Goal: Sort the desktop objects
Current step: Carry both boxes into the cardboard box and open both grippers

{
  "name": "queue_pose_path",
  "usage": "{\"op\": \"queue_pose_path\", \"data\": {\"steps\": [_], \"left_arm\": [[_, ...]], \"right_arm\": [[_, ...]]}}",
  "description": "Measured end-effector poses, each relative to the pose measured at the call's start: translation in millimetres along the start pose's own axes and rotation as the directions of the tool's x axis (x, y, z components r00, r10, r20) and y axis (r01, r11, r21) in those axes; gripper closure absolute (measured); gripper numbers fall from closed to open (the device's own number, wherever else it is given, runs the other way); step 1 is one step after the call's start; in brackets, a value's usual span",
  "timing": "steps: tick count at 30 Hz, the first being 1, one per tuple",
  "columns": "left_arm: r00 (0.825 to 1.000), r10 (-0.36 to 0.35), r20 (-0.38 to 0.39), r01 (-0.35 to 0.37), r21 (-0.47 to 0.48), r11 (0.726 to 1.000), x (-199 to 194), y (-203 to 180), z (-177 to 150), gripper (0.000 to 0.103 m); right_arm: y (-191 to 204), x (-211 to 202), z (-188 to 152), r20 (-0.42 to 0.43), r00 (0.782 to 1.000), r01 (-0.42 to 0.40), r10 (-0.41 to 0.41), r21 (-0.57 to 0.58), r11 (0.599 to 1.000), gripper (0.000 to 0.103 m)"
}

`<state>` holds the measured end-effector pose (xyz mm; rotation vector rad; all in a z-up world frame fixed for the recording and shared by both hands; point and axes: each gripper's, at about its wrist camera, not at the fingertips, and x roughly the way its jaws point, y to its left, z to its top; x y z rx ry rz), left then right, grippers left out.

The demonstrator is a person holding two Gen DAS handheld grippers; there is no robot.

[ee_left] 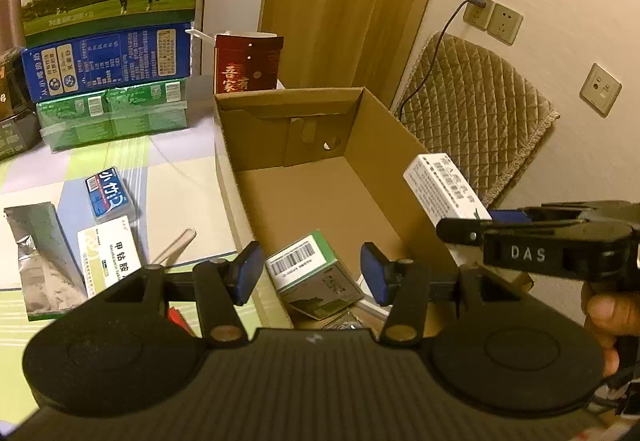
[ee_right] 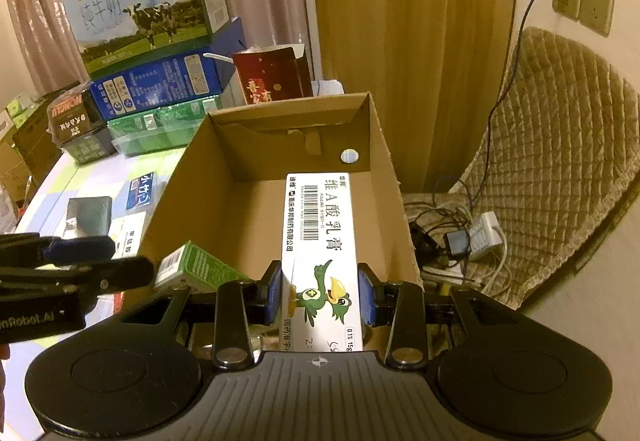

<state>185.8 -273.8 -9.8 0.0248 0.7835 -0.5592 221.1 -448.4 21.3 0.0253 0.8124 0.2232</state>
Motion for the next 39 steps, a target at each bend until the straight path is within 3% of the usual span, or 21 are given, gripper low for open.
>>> {"op": "queue_pose_path", "data": {"steps": [10,25,31,39], "left_arm": [[1.0,0.02,-0.001,-0.02,-0.019,1.0,-9.6,14.5,-7.8,0.055],[0.999,0.042,0.017,-0.042,-0.021,0.999,-50.1,25.5,-19.9,0.052],[0.998,0.053,0.032,-0.052,-0.023,0.998,-71.2,32.0,-26.0,0.04],[0.994,0.094,0.059,-0.093,-0.014,0.996,-105.8,50.3,-33.6,0.015]], "right_arm": [[4.4,-7.7,2.8,0.033,0.999,-0.017,0.017,0.004,1.0,0.054],[31.1,-45.8,-21.6,0.033,0.999,-0.009,0.01,-0.033,0.999,0.029],[47.6,-64.9,-28.4,0.05,0.999,-0.018,0.02,-0.047,0.999,0.018],[71.9,-86.1,-32.6,0.09,0.995,-0.032,0.038,-0.076,0.997,0.006]]}}
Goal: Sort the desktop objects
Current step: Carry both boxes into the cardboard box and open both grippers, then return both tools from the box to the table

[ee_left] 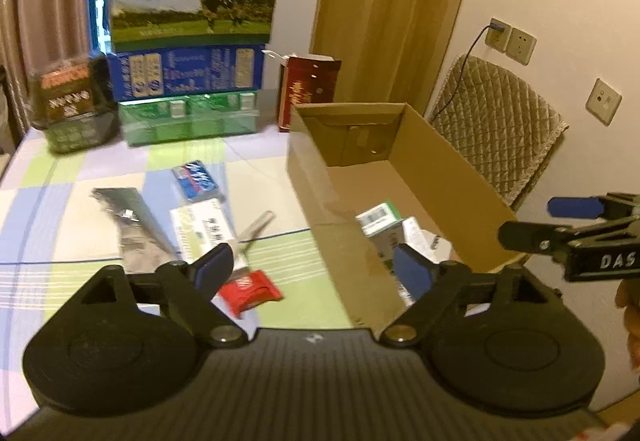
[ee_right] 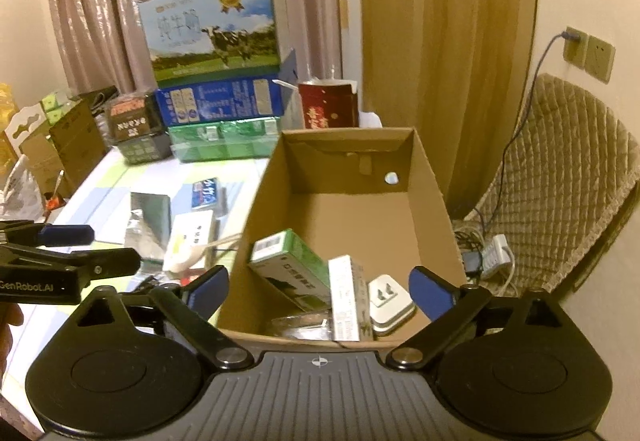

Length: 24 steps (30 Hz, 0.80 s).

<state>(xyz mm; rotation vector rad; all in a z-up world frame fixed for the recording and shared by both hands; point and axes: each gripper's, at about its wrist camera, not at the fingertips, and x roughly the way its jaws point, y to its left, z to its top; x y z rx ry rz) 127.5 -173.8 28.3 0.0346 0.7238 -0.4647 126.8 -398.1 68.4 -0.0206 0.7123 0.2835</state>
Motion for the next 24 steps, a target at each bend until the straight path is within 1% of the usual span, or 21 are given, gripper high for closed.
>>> {"op": "queue_pose_path", "data": {"steps": [3,6,10,15,19,24], "left_arm": [[0.999,0.038,0.015,-0.038,0.002,0.999,-15.6,18.3,0.1,0.008],[0.996,0.083,0.03,-0.083,0.002,0.997,-31.9,39.0,-0.1,0.002],[0.988,0.148,0.041,-0.148,0.011,0.989,-51.2,67.5,-2.0,0.001],[0.975,0.22,0.039,-0.221,0.014,0.975,-71.6,102.1,-14.5,0.001],[0.97,0.24,0.026,-0.24,-0.002,0.971,-79.1,123.9,-29.0,0.001],[0.972,0.235,0.006,-0.234,-0.026,0.972,-80.6,143.3,-46.6,0.001]], "right_arm": [[10.3,-5.9,1.4,0.019,1.0,-0.008,0.008,-0.007,1.0,0.002],[22.6,-9.5,3.2,0.033,0.999,-0.026,0.026,-0.016,1.0,0.002],[38.6,-12.9,5.4,0.047,0.997,-0.058,0.059,-0.027,0.998,0.002],[63.5,-14.0,2.6,0.049,0.993,-0.102,0.105,-0.058,0.993,0.002],[81.5,-11.4,-2.5,0.045,0.989,-0.136,0.139,-0.081,0.987,0.002],[105.1,-1.8,-11.8,0.037,0.985,-0.162,0.166,-0.093,0.982,0.002]]}}
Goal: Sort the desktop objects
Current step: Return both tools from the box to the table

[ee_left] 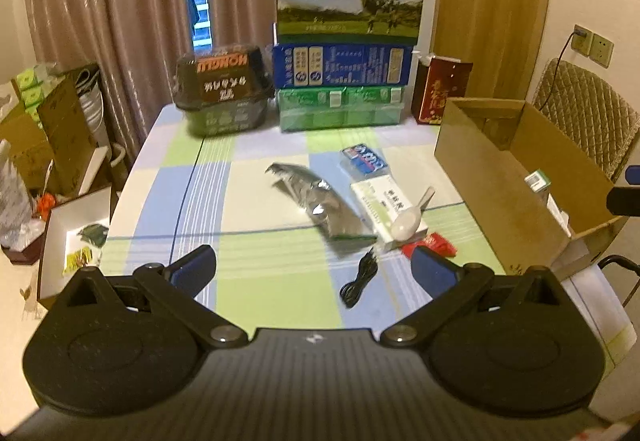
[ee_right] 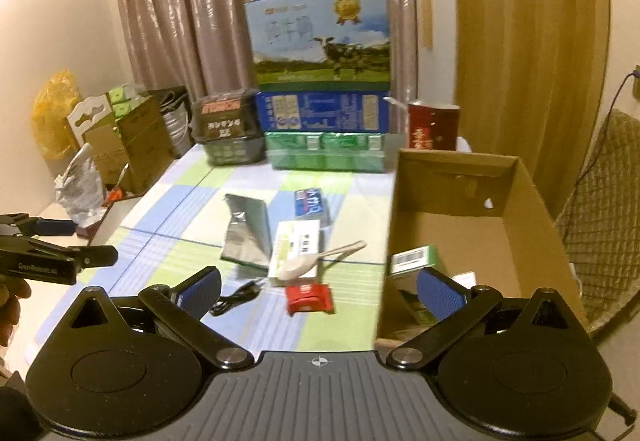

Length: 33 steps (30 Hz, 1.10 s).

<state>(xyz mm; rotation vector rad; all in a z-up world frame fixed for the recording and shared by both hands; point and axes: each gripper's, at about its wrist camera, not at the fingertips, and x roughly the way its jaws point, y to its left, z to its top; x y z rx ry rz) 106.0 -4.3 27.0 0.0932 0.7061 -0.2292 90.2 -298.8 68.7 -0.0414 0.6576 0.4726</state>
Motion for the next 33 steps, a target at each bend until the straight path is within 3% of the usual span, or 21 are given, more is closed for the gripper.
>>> {"op": "queue_pose_path", "data": {"steps": [16,22,33], "left_arm": [[0.995,-0.086,-0.058,0.087,0.006,0.996,47.1,17.2,-35.6,0.001],[0.99,-0.112,-0.083,0.116,0.044,0.992,78.6,22.0,-44.2,0.002],[0.968,-0.223,-0.112,0.24,0.174,0.955,137.6,5.4,-54.1,0.022]], "right_arm": [[45.4,71.0,-36.8,-0.055,0.998,-0.022,0.019,-0.052,0.998,0.003],[44.7,109.1,-44.9,-0.084,0.996,0.014,-0.021,-0.076,0.997,0.013],[30.9,179.1,-57.6,-0.149,0.988,0.038,-0.051,-0.09,0.995,0.029]]}}
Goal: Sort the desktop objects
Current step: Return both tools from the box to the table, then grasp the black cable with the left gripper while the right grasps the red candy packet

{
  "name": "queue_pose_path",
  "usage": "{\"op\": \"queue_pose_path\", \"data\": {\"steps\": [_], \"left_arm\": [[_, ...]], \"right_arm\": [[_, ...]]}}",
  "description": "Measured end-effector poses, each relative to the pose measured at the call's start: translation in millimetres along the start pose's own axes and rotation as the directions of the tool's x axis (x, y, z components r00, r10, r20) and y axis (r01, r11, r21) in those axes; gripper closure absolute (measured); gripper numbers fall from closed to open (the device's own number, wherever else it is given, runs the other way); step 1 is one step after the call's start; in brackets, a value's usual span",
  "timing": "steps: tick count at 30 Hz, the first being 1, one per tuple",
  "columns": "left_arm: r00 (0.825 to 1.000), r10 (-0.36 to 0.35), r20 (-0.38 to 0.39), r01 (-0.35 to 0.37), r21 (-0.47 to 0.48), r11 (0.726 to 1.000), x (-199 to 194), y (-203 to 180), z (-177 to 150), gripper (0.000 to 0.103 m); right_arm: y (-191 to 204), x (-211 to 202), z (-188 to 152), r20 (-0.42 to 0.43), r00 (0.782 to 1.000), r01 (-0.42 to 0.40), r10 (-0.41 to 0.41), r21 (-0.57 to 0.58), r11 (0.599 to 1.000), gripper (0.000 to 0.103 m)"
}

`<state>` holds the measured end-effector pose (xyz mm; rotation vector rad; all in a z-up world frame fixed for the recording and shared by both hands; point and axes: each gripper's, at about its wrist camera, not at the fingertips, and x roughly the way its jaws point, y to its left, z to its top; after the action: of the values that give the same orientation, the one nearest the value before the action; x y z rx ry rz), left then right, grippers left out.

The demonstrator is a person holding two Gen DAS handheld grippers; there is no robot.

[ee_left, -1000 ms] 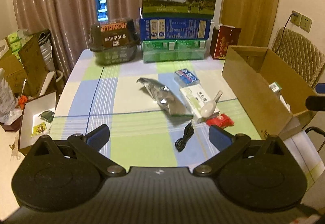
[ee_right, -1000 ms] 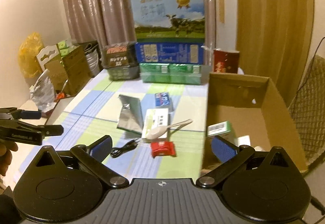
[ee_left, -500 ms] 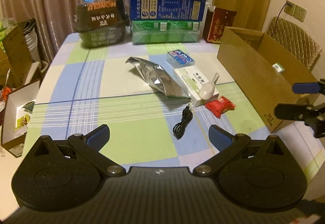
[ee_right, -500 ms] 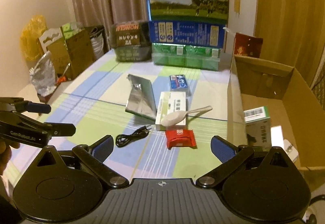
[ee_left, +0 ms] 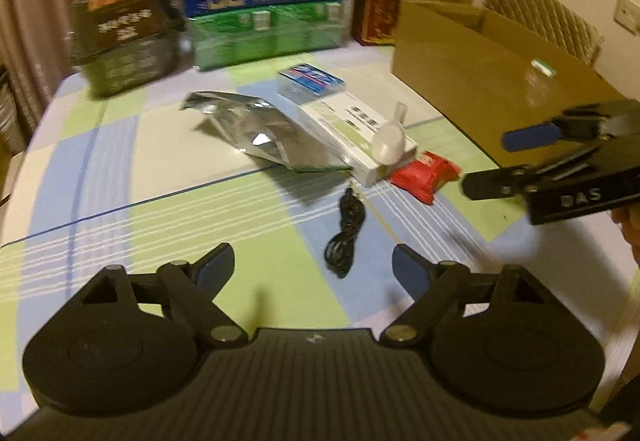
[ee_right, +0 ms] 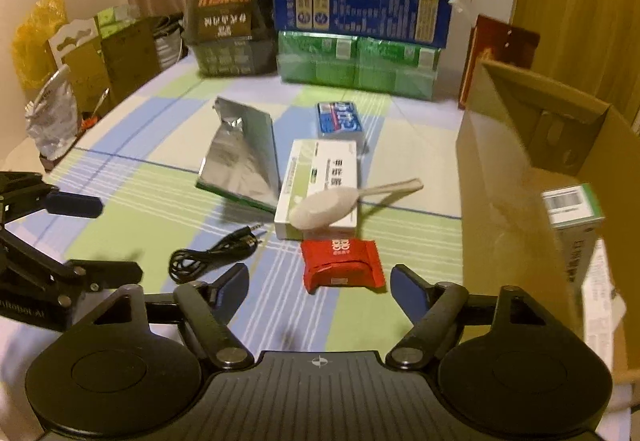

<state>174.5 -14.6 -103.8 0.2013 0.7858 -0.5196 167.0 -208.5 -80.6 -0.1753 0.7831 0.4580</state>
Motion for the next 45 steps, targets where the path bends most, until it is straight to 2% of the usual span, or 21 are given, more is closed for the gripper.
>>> {"op": "queue_pose_path", "data": {"steps": [8,12,25,33,39,45], "left_arm": [[0.998,-0.055,-0.035,0.058,0.094,0.994,35.8,-9.8,2.5,0.036],[0.996,-0.059,-0.061,0.065,0.109,0.992,48.8,-10.5,3.1,0.051],[0.994,-0.091,-0.058,0.097,0.097,0.991,76.1,-10.2,7.5,0.056],[0.995,-0.08,-0.055,0.083,0.066,0.994,75.2,-9.3,9.4,0.092],[0.996,-0.054,-0.076,0.052,-0.031,0.998,63.6,-2.5,3.3,0.092],[0.995,-0.019,-0.097,0.01,-0.088,0.996,54.1,-3.2,-1.3,0.092]], "right_arm": [[-5.4,30.9,-2.9,-0.021,1.0,0.01,-0.011,-0.006,1.0,0.032],[-7.4,42.4,-3.7,-0.021,1.0,0.02,-0.02,-0.024,1.0,0.032],[-16.9,75.0,-4.6,-0.045,0.998,0.032,-0.032,-0.018,0.999,0.032],[-19.6,81.2,-3.3,-0.041,0.999,0.029,-0.03,-0.025,0.999,0.032],[-22.1,79.3,-4.7,-0.044,0.999,0.009,-0.011,-0.046,0.999,0.032],[-22.3,71.5,-7.7,-0.069,0.997,-0.019,0.016,-0.04,0.999,0.049]]}}
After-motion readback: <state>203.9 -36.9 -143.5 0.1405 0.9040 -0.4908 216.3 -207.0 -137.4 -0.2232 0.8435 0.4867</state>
